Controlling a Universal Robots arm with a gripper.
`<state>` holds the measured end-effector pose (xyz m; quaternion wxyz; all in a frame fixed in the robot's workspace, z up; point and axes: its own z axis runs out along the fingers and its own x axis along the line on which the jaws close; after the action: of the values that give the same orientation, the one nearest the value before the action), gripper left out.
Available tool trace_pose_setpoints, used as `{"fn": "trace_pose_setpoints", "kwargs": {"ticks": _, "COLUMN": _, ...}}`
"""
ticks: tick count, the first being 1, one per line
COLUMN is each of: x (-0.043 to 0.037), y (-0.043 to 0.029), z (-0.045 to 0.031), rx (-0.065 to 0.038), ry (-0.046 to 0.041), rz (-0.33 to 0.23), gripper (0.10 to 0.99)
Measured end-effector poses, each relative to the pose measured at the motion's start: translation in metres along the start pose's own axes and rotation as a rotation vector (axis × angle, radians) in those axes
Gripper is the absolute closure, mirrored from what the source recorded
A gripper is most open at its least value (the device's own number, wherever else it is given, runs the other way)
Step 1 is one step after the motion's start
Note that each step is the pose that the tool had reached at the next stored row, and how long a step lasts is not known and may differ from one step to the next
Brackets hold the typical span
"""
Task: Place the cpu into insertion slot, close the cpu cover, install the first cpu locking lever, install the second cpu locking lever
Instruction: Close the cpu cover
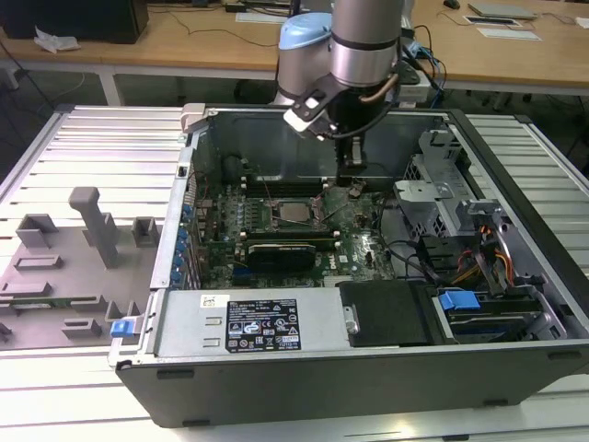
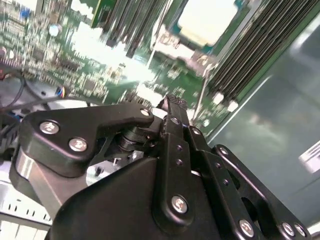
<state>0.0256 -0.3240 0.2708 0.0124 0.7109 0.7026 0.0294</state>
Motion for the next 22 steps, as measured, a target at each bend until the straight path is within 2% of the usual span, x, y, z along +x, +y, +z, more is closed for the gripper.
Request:
{"fn": "trace_pose_setpoints", "kwargs": {"ticks": 2, "x": -0.0002, "y": 0.0074, "z": 0.0005, "rx": 0.0, "ry": 0.0001, "rz": 0.0, "gripper": 0.98}}
{"fn": "trace_pose_setpoints", "kwargs": {"ticks": 7, "x": -0.0001, "y": 0.0205, "z": 0.0021, "rx": 0.003, "ry": 0.0, "rz": 0.0, "gripper": 0.98}}
{"fn": "trace_pose_setpoints", "kwargs": {"ticks": 9, "x": -0.0002, "y": 0.0249, "z": 0.0076, "rx": 0.01, "ry": -0.0001, "rz": 0.0, "gripper": 0.98}}
{"fn": "trace_pose_setpoints", "kwargs": {"ticks": 13, "x": -0.0003, "y": 0.027, "z": 0.0163, "rx": 0.021, "ry": -0.0003, "rz": 0.0, "gripper": 0.98}}
{"fn": "trace_pose_setpoints", "kwargs": {"ticks": 16, "x": -0.0005, "y": 0.0278, "z": 0.0237, "rx": 0.034, "ry": -0.0005, "rz": 0.001, "gripper": 0.98}}
{"fn": "trace_pose_setpoints", "kwargs": {"ticks": 20, "x": -0.0005, "y": 0.0278, "z": 0.0243, "rx": 0.036, "ry": -0.0006, "rz": 0.001, "gripper": 0.98}}
{"fn": "trace_pose_setpoints", "kwargs": {"ticks": 21, "x": -0.0005, "y": 0.0279, "z": 0.0243, "rx": 0.039, "ry": -0.0004, "rz": 0.001, "gripper": 0.98}}
{"fn": "trace_pose_setpoints", "kwargs": {"ticks": 22, "x": -0.0005, "y": 0.028, "z": 0.0245, "rx": 0.047, "ry": 0.0004, "rz": 0.001, "gripper": 0.98}}
